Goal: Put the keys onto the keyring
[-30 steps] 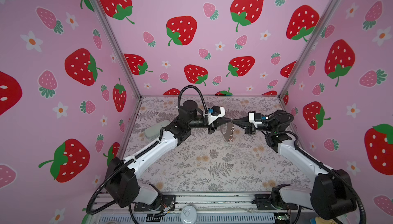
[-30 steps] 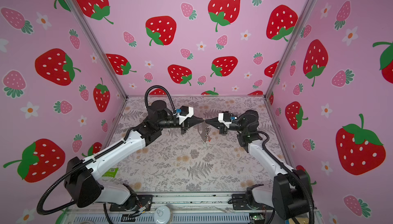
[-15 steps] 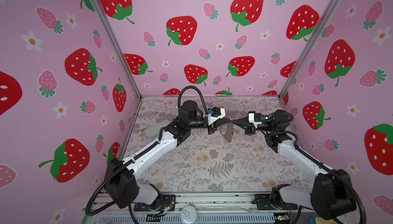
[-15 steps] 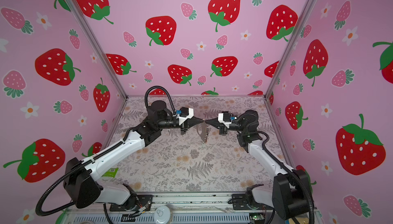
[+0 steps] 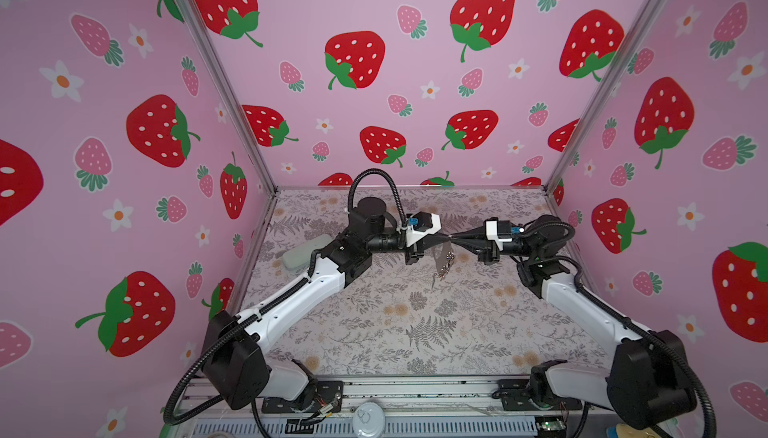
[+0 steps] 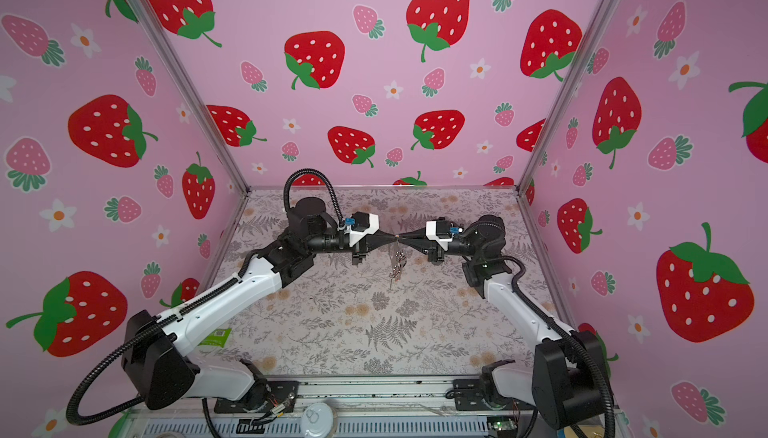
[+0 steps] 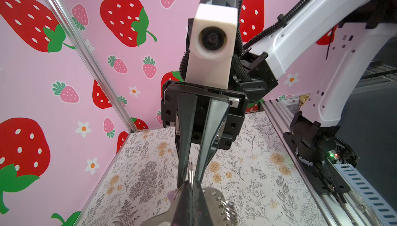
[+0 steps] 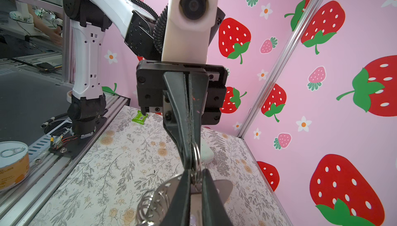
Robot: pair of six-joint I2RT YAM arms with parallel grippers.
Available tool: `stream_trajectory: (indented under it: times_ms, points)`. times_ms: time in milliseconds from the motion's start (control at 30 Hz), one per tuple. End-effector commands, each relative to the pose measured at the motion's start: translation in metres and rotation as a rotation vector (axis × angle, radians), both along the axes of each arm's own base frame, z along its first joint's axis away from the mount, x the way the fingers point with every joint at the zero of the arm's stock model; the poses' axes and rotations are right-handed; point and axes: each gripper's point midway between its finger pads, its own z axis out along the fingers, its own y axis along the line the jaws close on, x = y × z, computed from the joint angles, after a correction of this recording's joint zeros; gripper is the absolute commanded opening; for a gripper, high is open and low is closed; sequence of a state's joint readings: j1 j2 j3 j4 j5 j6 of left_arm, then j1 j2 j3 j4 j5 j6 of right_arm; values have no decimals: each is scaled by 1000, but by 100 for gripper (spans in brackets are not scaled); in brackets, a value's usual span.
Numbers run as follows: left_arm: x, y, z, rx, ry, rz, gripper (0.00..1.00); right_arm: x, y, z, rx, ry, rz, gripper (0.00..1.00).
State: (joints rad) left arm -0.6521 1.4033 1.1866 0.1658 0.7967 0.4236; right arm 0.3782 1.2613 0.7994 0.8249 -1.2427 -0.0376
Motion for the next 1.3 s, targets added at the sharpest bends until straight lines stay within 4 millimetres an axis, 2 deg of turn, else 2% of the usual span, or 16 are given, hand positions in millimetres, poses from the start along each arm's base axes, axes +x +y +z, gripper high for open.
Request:
stream_trajectory:
  times_ms: [0, 267, 400, 500, 600, 667, 733, 967, 1267]
  points:
    - [-9, 1, 19, -33, -65, -24, 0, -7, 2, 12, 10, -36, 42, 12]
    - [-11, 2, 24, -47, -82, -25, 0, -4, 4, 6, -3, -24, 35, 12]
    - [-10, 2, 22, -34, -80, -16, 0, -3, 4, 6, -7, -25, 36, 2]
    - [-7, 7, 18, 18, -86, 25, 18, 0, 5, 3, -19, -19, 23, 0]
    - [-4, 15, 13, 103, -100, 76, 25, 4, 5, -3, -42, -13, 11, 0]
    - [-1, 20, 12, 160, -108, 106, 35, 6, 6, -6, -52, -5, 1, 0]
    - [4, 25, 10, 218, -110, 141, 39, 9, 7, -9, -72, -2, -6, 0]
    - [13, 17, -6, 413, -101, 175, 40, 20, 8, -17, -117, 25, -63, 0]
    - [18, 8, -14, 465, -73, 181, 40, 25, 8, -23, -156, 39, -109, 0]
